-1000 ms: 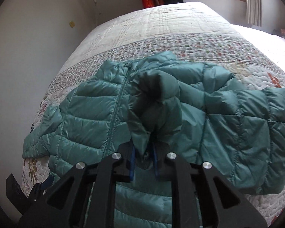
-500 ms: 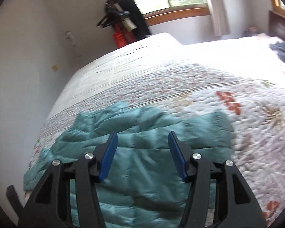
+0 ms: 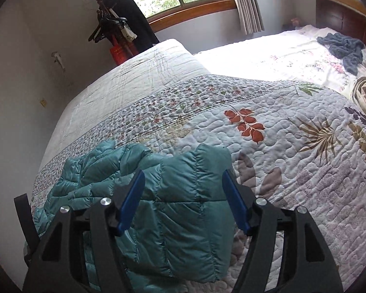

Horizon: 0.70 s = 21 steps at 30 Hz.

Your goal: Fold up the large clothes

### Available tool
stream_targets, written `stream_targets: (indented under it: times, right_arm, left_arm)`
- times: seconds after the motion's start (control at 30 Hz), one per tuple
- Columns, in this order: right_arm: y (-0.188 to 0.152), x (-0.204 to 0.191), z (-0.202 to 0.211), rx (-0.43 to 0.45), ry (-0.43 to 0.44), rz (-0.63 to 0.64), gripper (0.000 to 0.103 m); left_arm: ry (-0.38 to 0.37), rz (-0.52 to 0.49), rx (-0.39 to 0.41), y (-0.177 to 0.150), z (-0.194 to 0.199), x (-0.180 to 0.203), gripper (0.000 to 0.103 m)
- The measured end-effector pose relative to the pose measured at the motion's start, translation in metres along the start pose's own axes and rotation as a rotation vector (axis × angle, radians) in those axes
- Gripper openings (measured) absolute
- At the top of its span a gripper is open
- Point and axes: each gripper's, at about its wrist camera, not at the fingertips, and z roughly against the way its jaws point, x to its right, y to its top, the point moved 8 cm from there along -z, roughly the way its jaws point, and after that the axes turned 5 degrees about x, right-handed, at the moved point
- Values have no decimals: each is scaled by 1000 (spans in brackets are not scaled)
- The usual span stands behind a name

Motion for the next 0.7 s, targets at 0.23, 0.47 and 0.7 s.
stream_targets:
  times: [0.23, 0.47, 0.7]
  right_arm:
    - [1, 2, -1, -5, 20, -6, 66]
    - [-17, -7, -21, -105, 45, 26, 63]
    - [-54, -44, -56, -227, 54, 126, 59]
  left_arm:
    - [-90, 27, 65, 4, 27, 1, 14]
    - [-18, 30, 188, 20, 79, -53, 13]
    - [88, 101, 157, 16, 78, -128, 15]
